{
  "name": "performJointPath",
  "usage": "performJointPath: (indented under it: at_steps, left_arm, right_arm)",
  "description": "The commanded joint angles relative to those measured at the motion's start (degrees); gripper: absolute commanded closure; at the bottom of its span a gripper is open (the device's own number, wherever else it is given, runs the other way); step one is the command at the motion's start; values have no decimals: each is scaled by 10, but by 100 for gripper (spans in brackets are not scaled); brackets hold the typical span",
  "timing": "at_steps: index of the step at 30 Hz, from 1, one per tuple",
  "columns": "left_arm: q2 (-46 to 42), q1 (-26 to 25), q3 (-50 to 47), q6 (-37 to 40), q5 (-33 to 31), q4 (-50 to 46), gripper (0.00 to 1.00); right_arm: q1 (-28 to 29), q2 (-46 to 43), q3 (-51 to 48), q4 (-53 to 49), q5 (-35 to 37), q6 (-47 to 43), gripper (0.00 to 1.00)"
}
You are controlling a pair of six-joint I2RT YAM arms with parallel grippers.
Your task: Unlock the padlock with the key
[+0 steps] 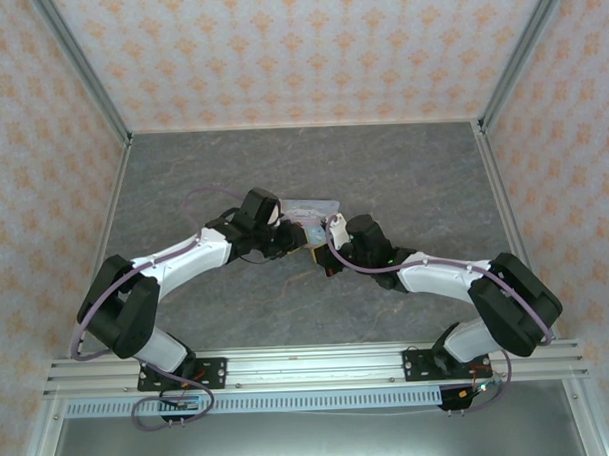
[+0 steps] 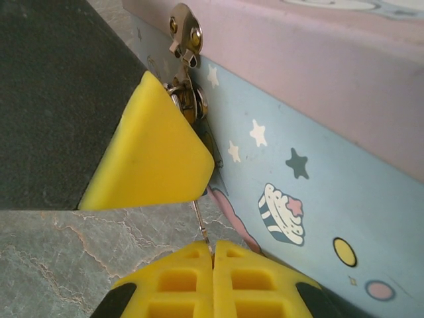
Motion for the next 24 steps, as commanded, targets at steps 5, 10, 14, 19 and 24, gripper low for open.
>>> performJointPath:
  at_steps: [5,10,14,19,24]
  left_arm:
    - [-1,-8,24,-7,17,-1,76]
    - [-3,-10,26,-16,21,2,76]
    - [-5,-11,26,-19,21,1,76]
    - [-7,-12,26,-28,23,3,76]
    - [-8,-15,27,-37,28,4,76]
  right_arm:
    - [3,0,-7,45,13,10,100]
    - [3,1,-8,60,16,13,100]
    - [3,4,-8,74,12,14,100]
    - [3,13,-6,94,10,14,100]
    - [3,23,3,104,19,5,100]
